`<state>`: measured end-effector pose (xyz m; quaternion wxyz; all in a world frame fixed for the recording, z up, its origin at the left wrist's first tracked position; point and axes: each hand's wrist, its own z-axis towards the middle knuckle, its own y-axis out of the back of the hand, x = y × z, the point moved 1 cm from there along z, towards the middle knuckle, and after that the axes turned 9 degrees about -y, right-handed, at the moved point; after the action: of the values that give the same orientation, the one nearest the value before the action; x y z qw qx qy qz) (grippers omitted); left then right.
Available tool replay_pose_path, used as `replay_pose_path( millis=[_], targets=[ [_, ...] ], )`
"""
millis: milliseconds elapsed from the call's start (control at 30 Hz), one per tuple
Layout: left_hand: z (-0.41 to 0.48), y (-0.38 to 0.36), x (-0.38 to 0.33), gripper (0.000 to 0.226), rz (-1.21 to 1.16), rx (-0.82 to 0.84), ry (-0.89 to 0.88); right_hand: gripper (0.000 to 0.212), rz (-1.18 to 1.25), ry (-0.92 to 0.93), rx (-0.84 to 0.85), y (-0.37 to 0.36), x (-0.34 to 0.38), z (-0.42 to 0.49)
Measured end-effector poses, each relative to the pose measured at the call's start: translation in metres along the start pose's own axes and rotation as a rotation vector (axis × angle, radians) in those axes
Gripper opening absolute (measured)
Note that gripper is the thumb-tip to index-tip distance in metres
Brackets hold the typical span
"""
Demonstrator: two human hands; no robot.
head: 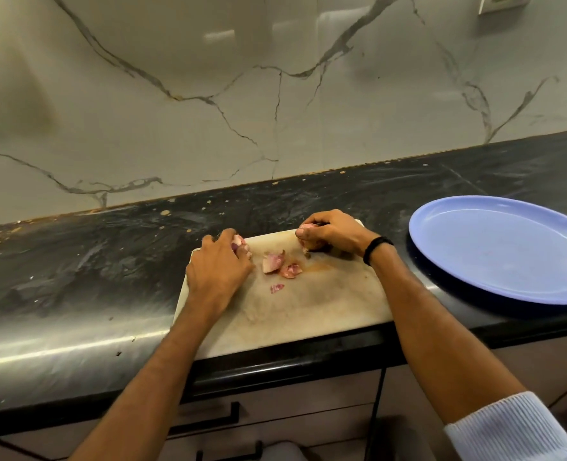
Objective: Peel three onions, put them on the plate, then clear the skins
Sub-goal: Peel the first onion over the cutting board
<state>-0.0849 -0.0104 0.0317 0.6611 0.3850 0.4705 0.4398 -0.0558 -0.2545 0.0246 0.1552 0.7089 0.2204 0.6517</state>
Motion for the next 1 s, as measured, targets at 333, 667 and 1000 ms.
replay_pose_path(
  millis=[333, 667, 1000],
  targets=[
    [0.016, -0.007, 0.013, 0.073, -0.142, 0.091, 0.023, 0.032, 0.045, -0.001, 0.035, 0.001, -0.005, 0.006],
    [0.014, -0.005, 0.017, 0.078, -0.130, 0.071, 0.014, 0.031, 0.038, 0.002, 0.030, 0.000, -0.002, 0.004],
    [0.014, -0.004, 0.023, 0.078, -0.186, 0.052, 0.014, 0.030, 0.072, 0.006, 0.014, 0.000, 0.000, 0.002]
  ],
)
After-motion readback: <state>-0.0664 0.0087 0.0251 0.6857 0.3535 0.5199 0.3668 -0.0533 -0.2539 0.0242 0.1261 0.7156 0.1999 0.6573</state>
